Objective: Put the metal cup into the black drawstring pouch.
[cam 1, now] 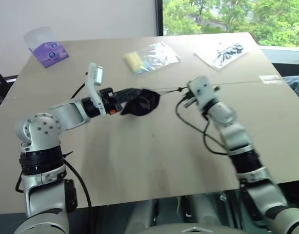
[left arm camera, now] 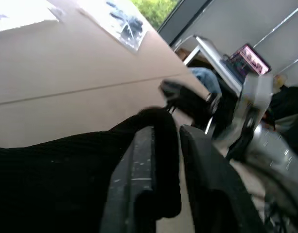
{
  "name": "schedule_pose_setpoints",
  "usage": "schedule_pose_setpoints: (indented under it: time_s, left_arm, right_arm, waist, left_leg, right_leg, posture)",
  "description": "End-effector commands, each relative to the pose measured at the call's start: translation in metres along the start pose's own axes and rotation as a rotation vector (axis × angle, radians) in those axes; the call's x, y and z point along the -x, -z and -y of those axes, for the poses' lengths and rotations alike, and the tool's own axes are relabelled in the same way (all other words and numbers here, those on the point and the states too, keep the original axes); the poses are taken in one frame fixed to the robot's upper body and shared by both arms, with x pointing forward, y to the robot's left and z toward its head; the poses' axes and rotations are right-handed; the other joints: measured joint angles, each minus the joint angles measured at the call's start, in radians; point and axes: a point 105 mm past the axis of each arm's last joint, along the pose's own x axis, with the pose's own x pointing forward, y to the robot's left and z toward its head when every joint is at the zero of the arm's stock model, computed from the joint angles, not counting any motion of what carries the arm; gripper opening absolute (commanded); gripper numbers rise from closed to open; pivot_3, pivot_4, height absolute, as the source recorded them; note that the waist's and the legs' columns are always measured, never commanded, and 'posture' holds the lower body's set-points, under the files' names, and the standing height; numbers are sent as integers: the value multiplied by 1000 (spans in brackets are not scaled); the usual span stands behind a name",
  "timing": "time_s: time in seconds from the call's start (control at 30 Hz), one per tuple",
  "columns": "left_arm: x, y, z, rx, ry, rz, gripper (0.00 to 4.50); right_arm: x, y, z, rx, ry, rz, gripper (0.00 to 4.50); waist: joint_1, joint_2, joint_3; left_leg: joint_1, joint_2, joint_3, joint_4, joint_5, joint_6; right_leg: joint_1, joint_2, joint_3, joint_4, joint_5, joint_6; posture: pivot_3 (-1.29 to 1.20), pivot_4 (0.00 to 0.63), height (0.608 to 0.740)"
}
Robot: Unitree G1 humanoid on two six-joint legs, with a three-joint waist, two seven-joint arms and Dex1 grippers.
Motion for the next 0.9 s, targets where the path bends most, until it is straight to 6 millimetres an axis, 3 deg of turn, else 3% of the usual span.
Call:
schedule_pose_setpoints:
  time_s: [0.03, 0.17, 0.3, 0.4, 0.53, 0.63, 0.9]
  left_arm:
    - [-18, -10, 24, -185, 76, 22, 2753]
    - [-51, -9, 43, -338, 138, 0, 4352]
    - [-79, -8, 64, -399, 244, 4, 4352]
    - [-93, -8, 65, -435, 250, 6, 4352]
    - [-104, -17, 74, -419, 292, 55, 4352]
    - [-108, -12, 77, -427, 312, 47, 4352]
    - [-117, -14, 85, -406, 347, 63, 922]
  right_arm:
    - [13, -53, 15, 145, -26, 118, 0]
    - [24, -80, 12, 257, -92, 149, 0]
    - [31, -94, 9, 312, -123, 150, 0]
    - [35, -99, 12, 330, -128, 145, 0]
    - [37, -99, 15, 349, -125, 123, 0]
    - [38, -98, 17, 352, -120, 113, 0]
    - [41, -95, 18, 362, -124, 94, 0]
  waist:
    - [5, 0, 0]
    - [15, 0, 0]
    - [21, 0, 0]
    - [24, 0, 0]
    - [19, 0, 0]
    - [18, 0, 0]
    - [22, 0, 0]
  left_leg:
    - [0, 0, 0, 0, 0, 0]
    - [1, 1, 2, 0, 0, 0]
    - [-1, 0, 1, 1, 0, 0]
    - [-1, 0, 1, 1, 0, 0]
    - [-1, 0, 1, 1, 0, 0]
    - [-1, 0, 1, 1, 0, 0]
    - [-1, 0, 1, 1, 0, 0]
  right_leg:
    - [0, 0, 0, 0, 0, 0]
    - [0, 1, 1, 1, 0, 0]
    - [0, 0, 1, 0, 0, 0]
    - [0, 0, 0, 0, 0, 0]
    - [0, 0, 1, 0, 0, 0]
    - [0, 0, 1, 0, 0, 0]
    - [0, 0, 0, 0, 0, 0]
  posture:
    - [0, 150, 740]
    - [0, 150, 740]
    - [0, 150, 740]
    - [0, 150, 740]
    - [0, 150, 740]
    - [0, 150, 740]
    - [0, 150, 740]
